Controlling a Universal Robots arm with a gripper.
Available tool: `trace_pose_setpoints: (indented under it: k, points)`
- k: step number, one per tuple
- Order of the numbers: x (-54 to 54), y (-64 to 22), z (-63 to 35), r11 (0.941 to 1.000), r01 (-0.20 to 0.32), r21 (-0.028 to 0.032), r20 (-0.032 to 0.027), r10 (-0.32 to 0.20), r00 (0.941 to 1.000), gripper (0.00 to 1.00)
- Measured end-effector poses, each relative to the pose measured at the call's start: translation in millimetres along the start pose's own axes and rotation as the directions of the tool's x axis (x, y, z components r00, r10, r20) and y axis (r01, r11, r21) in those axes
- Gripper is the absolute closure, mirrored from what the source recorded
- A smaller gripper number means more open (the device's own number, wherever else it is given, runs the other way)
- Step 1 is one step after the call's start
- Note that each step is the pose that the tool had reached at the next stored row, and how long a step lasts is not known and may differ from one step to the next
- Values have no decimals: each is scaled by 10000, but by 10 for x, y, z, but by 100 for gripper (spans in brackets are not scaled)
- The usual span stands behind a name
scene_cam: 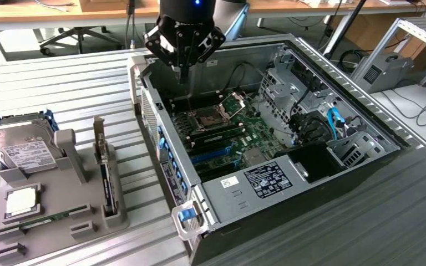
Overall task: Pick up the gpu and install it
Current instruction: 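Reach for the gpu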
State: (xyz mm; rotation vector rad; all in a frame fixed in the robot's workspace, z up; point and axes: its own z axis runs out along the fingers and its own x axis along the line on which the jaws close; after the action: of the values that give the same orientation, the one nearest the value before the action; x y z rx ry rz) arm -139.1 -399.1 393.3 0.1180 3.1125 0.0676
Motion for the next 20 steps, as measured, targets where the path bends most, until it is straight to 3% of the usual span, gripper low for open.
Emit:
trace_pose_setpoints:
  k: [20]
  points:
    - [46,-3,-1,10000,0,0,0,0,10000,89]
